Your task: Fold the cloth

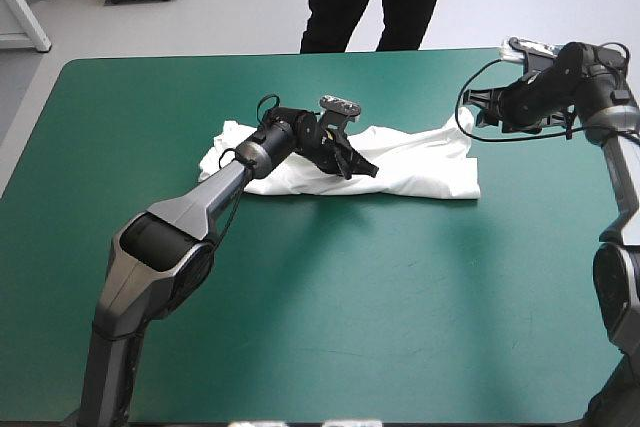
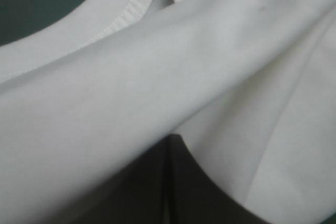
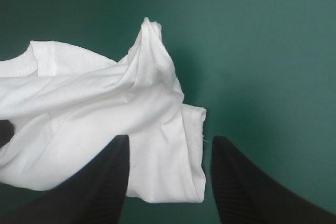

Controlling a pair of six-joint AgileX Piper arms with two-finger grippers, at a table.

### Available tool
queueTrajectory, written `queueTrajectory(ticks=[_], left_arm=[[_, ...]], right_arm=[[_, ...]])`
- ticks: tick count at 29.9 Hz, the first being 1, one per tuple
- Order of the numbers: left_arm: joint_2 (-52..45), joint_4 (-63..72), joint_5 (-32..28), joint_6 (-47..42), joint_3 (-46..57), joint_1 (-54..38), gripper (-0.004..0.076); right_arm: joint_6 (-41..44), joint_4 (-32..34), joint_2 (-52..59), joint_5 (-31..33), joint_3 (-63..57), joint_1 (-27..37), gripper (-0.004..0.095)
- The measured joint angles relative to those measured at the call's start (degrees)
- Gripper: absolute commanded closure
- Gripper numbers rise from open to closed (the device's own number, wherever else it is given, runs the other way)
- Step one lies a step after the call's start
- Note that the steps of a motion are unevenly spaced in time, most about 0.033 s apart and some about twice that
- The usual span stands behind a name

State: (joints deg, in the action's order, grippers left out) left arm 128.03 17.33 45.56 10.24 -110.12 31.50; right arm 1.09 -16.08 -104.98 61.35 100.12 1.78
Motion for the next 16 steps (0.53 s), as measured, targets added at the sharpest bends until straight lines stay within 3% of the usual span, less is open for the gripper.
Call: queueTrajectory(ticks=[6,16], left_arm=[[0.04,0.00,0.38,0.00,-0.17,0.00,0.0733],[0.04,0.00,1.13,0.00,-0.23,0.00,0.0733]], right_arm=[[-4.31,-1.45,-0.07,0.92,-2.83,1.95,0.0222],[-7.61,-6.87,-7.94,1.06,-3.28,1.95,0.0223]])
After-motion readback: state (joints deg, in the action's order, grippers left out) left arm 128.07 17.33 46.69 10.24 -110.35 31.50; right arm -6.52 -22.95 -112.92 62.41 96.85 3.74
